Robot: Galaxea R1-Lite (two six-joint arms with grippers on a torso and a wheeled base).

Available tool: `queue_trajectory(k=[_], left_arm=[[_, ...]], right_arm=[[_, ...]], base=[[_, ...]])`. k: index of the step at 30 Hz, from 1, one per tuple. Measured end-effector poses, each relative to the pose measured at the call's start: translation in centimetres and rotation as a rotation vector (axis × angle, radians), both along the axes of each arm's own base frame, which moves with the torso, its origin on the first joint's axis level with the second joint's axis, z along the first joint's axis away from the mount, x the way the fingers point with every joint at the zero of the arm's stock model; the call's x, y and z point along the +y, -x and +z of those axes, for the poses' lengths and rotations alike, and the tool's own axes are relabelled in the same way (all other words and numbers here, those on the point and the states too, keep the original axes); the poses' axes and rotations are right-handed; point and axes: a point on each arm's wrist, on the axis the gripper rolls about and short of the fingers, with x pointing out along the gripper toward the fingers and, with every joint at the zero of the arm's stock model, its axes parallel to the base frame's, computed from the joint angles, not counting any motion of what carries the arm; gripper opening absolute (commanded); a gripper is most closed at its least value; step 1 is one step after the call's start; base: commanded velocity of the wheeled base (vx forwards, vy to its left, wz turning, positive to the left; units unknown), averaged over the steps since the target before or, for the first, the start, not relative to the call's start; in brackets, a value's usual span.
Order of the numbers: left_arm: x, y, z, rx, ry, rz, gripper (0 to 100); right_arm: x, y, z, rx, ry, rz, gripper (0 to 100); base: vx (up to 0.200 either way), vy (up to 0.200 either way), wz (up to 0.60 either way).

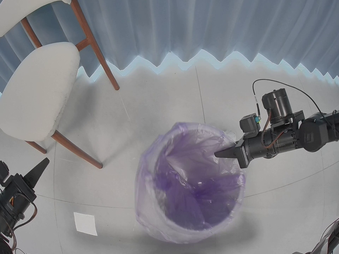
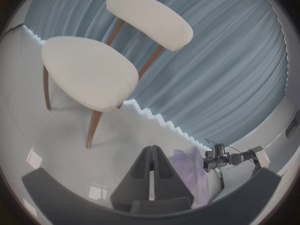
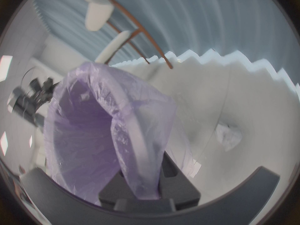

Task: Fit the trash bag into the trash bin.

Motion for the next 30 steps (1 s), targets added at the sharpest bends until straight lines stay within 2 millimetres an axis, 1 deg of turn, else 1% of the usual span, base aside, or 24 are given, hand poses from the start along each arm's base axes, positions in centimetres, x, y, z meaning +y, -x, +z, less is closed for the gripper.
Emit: queue_trajectory(k=[3,5,9,13,19,23,26,30], left_arm=[[-0.5,-0.4,0.1,0.031,-0.004,-0.084,0],[-1.0,-0.8,0.6,0.039,-0.001,-0.15,0],[-2.2,-1.8,1.4,0.086,0.042,-0.317,0],[-3.6,-2.6,1.0,0.191,0.113,-0.445,0],[-5.1,-4.0,0.0,0.306,0.14,-0.517,0],[-6.0,-5.6,-0.6,0.365,0.137,-0.518,0],[-6.4,-6.7,-1.1,0.4,0.135,-0.511,0],[-6.8,-8.1,-1.9,0.437,0.133,-0.498,0]], right_arm=[[-0.6,0.9,0.3,-0.083,0.016,0.121,0],[-0.9,1.4,0.5,-0.124,0.025,0.172,0],[-1.2,2.2,0.6,-0.147,0.019,0.218,0],[-1.2,2.8,0.8,-0.161,0.014,0.235,0],[-1.1,3.1,1.0,-0.163,0.008,0.241,0],[-1.1,3.0,1.1,-0.162,0.005,0.236,0],[-0.9,2.4,1.1,-0.183,-0.009,0.228,0],[-0.3,0.9,0.4,-0.219,-0.026,0.217,0]], base=[[0.0,0.0,0.0],[0.0,0.0,0.0],[0.0,0.0,0.0],[0.0,0.0,0.0],[0.0,0.0,0.0],[0.0,0.0,0.0],[0.0,0.0,0.0],[0.0,0.0,0.0]])
